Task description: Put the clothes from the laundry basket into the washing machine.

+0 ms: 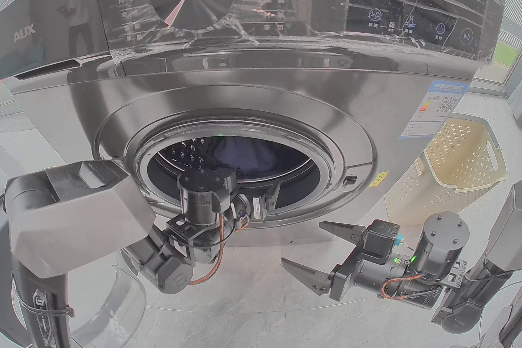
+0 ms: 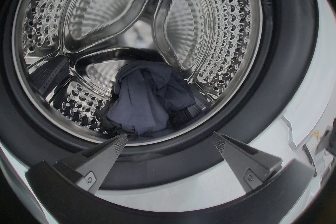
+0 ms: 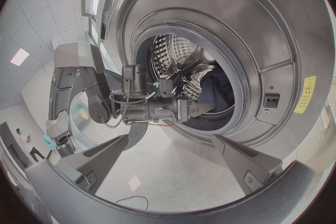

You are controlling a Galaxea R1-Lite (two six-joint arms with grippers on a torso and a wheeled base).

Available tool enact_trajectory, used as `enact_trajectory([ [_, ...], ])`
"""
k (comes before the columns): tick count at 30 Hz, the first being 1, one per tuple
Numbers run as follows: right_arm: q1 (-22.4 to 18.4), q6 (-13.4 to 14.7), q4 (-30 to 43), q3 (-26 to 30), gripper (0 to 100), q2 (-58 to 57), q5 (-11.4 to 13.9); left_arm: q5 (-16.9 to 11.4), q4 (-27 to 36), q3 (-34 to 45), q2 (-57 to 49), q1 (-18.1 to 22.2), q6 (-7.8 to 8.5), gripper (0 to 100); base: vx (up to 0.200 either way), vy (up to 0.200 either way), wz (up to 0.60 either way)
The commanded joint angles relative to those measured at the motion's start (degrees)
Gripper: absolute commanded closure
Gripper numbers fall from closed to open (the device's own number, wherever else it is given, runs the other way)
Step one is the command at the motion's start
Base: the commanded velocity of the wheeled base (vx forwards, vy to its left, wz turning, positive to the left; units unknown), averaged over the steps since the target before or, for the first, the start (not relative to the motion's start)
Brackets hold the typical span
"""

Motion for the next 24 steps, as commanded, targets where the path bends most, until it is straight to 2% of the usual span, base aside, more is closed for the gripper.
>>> enact_trajectory([
  [1,0.1,-0.1,0.1,1.2,0,-2.6,-0.1,0.0,-5.7,8.8,-2.8,-1.0,-0.03,0,0.000,0.000,0.00],
  [4,0.0,0.0,0.1,2.1,0,-4.7,-0.4,-1.1,-6.6,16.7,-10.3,-3.2,-0.12,0,0.000,0.000,0.00],
  [6,-0.2,-0.1,0.1,4.0,0,-6.0,-2.0,-2.5,-6.6,20.7,-15.3,-4.6,-0.29,0,0.000,0.000,0.00],
  [8,-0.5,0.1,0.1,5.9,0,-6.9,-3.2,-2.6,-6.7,23.8,-19.1,-5.6,-0.47,0,0.000,0.000,0.00],
  [11,-1.1,0.7,0.1,8.7,0,-9.1,-3.3,-2.5,-6.7,28.3,-24.8,-7.0,-0.47,0,0.000,0.000,0.00],
  [15,-3.5,0.7,0.4,10.5,0,-12.5,-4.5,-2.5,-6.7,34.1,-30.8,-7.5,-0.47,0,0.000,0.000,0.00],
  [21,-6.3,0.7,0.9,12.9,0,-16.6,-4.6,-2.0,-6.5,40.5,-38.8,-7.5,-0.21,0,0.000,0.000,0.00],
  [24,-7.7,0.6,0.9,14.2,0,-18.5,-4.6,-1.7,-6.6,43.7,-42.2,-7.4,0.15,0,-0.200,0.000,0.00],
])
